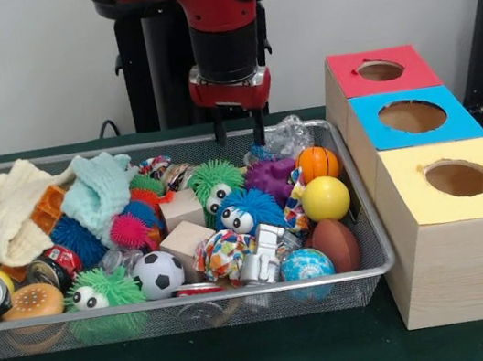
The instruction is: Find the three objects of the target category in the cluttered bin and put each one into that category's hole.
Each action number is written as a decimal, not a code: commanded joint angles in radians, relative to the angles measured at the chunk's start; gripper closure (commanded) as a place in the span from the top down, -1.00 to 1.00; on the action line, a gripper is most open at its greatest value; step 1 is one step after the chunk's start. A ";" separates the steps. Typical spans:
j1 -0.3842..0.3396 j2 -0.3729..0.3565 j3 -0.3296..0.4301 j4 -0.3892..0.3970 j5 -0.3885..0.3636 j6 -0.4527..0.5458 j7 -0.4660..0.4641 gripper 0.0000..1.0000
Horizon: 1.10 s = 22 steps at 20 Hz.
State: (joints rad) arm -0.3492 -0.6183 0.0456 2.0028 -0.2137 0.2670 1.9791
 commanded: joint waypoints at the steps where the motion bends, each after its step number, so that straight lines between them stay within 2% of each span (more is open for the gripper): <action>1: 0.053 0.115 -0.066 -0.067 0.078 -0.109 0.243 1.00; 6: 0.084 0.154 -0.125 -0.121 0.087 -0.151 0.197 1.00; 11: 0.021 0.154 -0.084 -0.136 0.072 -0.147 0.123 1.00; 14: 0.014 0.182 -0.088 -0.165 0.047 -0.205 0.111 1.00; 17: -0.025 0.231 -0.041 -0.191 0.043 -0.236 0.102 1.00; 19: -0.031 0.266 -0.006 -0.204 0.065 -0.222 0.107 1.00; 22: -0.066 0.292 0.079 -0.183 0.104 -0.186 0.121 1.00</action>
State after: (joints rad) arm -0.3556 -0.4791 -0.0155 1.9341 -0.1620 0.1219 1.9793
